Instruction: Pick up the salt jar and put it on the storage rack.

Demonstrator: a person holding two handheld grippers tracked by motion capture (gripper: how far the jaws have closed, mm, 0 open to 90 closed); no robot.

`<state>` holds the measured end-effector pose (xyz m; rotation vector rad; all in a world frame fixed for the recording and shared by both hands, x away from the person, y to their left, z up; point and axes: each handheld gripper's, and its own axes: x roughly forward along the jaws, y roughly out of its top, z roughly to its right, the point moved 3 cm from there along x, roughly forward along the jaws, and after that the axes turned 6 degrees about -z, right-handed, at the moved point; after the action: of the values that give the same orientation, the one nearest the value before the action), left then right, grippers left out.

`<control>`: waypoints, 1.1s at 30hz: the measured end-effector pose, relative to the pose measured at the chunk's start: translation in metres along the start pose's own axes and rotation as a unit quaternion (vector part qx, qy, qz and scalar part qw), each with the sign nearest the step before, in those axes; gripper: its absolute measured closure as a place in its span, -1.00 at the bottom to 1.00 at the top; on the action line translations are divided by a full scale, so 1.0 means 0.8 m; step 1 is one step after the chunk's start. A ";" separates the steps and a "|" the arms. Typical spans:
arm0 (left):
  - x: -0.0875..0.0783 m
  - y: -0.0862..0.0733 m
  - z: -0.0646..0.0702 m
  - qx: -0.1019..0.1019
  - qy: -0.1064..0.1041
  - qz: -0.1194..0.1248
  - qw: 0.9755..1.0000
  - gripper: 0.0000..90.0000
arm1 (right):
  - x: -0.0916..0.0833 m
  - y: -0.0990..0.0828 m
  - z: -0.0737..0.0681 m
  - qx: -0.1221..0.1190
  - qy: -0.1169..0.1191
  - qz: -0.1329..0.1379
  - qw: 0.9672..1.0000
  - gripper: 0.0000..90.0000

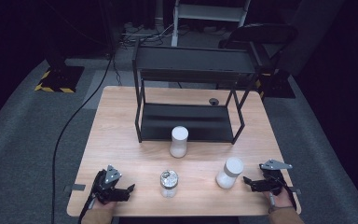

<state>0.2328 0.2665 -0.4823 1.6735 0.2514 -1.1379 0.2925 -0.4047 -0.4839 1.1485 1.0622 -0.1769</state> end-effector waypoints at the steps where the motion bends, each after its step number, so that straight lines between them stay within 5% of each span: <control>1: 0.000 0.000 0.000 0.000 0.000 0.001 1.000 -0.80 | 0.000 0.000 0.000 0.000 0.000 0.000 1.000 -0.95; 15: -0.003 0.005 -0.005 -0.015 -0.010 -0.006 1.000 -0.90 | 0.000 0.000 0.000 -0.001 0.000 0.000 1.000 -0.95; 33: -0.051 -0.001 0.024 -0.031 0.011 0.073 0.997 -0.85 | 0.001 0.001 0.000 0.002 -0.003 0.000 1.000 -0.95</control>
<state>0.2001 0.2653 -0.4514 1.6227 0.1736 -0.9950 0.2935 -0.4045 -0.4839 1.1507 1.0575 -0.1816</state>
